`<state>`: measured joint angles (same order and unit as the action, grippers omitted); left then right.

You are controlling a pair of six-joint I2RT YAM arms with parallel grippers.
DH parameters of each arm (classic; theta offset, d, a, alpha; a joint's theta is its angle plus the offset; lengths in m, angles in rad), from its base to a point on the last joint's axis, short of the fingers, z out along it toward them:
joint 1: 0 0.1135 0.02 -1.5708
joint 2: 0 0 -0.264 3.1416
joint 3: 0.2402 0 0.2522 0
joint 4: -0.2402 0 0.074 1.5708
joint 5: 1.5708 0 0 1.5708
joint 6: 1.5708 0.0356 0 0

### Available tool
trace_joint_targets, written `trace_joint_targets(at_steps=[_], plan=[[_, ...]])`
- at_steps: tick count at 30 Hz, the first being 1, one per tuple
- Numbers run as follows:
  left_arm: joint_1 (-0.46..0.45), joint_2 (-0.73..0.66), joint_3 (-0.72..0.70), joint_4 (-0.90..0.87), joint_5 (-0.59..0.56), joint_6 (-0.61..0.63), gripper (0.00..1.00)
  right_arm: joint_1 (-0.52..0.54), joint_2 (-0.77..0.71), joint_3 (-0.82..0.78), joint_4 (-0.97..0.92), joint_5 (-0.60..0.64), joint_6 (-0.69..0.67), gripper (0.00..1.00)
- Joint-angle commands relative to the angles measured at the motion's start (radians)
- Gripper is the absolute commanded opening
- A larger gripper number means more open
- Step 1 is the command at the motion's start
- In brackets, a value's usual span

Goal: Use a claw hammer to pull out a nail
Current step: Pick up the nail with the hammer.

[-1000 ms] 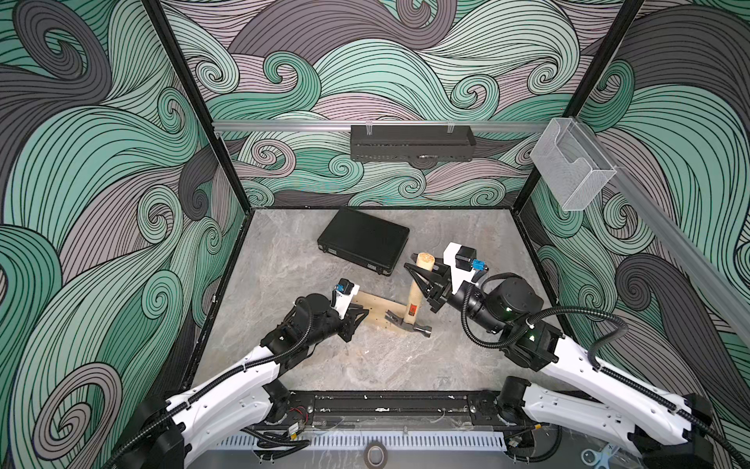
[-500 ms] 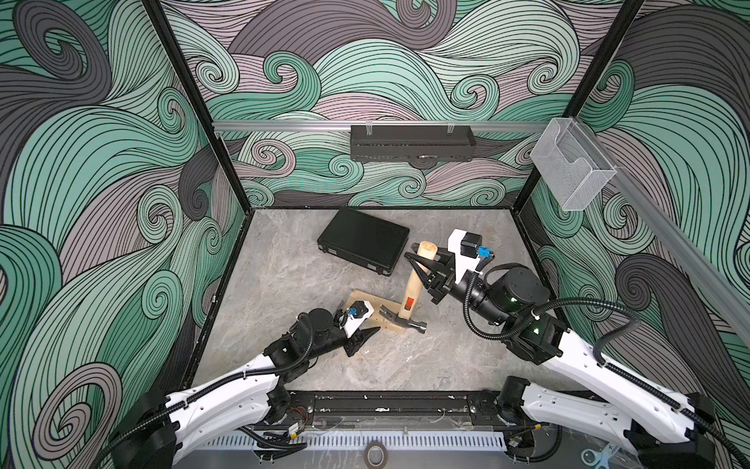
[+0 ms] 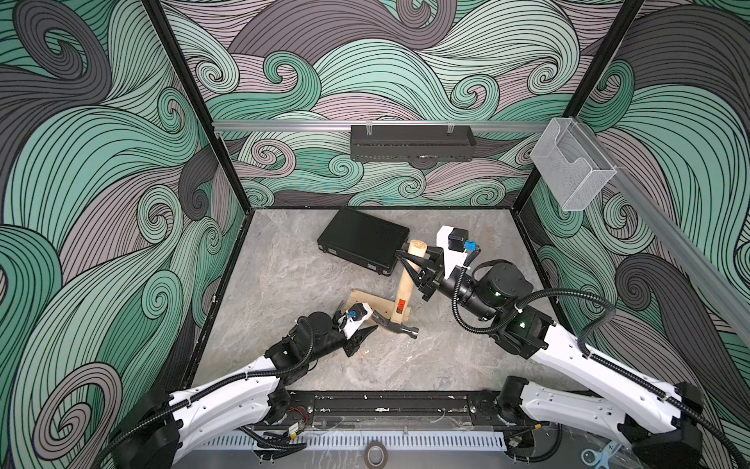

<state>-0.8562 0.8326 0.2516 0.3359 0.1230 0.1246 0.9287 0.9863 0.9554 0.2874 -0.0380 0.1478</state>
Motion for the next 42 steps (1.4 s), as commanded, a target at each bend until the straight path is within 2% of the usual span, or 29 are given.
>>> trace_joint_targets(at_steps=[1, 3, 9, 26, 42], plan=[[-0.006, 0.019, 0.003, 0.038, 0.008, 0.020, 0.34, -0.007, -0.017, 0.052, 0.190, -0.003, 0.052, 0.00], [-0.007, 0.032, -0.004, 0.064, 0.008, 0.018, 0.30, -0.007, -0.019, 0.053, 0.186, -0.001, 0.052, 0.00], [-0.006, 0.069, -0.001, 0.093, 0.012, 0.021, 0.27, -0.011, -0.035, 0.039, 0.205, 0.013, 0.050, 0.00], [-0.007, 0.108, 0.023, 0.078, 0.032, 0.025, 0.01, -0.031, -0.050, 0.001, 0.202, 0.025, 0.067, 0.00], [-0.008, 0.106, 0.038, 0.051, -0.005, 0.034, 0.00, -0.057, -0.022, 0.025, 0.114, -0.040, 0.120, 0.00]])
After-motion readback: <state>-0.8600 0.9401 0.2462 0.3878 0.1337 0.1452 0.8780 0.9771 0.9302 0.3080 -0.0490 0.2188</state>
